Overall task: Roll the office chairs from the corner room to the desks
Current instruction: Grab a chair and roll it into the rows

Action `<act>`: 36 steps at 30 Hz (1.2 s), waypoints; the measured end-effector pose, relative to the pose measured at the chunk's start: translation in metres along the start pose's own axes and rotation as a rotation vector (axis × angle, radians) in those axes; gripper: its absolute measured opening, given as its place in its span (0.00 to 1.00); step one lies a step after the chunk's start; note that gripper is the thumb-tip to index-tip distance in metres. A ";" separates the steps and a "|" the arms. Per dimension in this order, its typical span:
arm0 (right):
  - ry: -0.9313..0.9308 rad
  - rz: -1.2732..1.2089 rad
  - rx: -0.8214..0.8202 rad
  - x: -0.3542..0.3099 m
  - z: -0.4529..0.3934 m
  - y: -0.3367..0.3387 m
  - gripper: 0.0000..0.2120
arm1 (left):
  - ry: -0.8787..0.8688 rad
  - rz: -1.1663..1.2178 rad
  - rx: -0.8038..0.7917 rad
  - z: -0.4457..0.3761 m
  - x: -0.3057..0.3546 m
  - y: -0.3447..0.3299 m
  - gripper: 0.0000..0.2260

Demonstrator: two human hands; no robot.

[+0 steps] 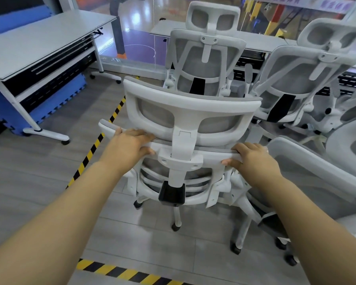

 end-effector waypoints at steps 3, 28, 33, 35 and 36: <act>-0.009 -0.004 -0.015 0.014 -0.009 0.002 0.25 | 0.014 0.012 -0.014 -0.013 0.010 -0.005 0.18; 0.003 -0.040 -0.049 0.094 -0.076 0.022 0.26 | 0.066 0.046 -0.107 -0.102 0.063 -0.033 0.19; 0.003 -0.065 -0.024 0.089 -0.086 0.023 0.25 | 0.076 0.041 -0.104 -0.110 0.058 -0.030 0.19; -0.004 -0.069 -0.021 0.088 -0.090 0.023 0.25 | 0.077 0.037 -0.094 -0.113 0.055 -0.030 0.19; -0.009 -0.066 -0.023 0.088 -0.091 0.022 0.25 | 0.073 0.029 -0.091 -0.115 0.054 -0.031 0.19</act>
Point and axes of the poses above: each hand's wrist, its own z-axis away from the middle knuckle, its own y-axis out of the back of the hand, x = y × z, the point moved 7 cm from there along -z, towards the middle knuckle, and after that the axes turned 1 degree about y, right-handed, at the moved point
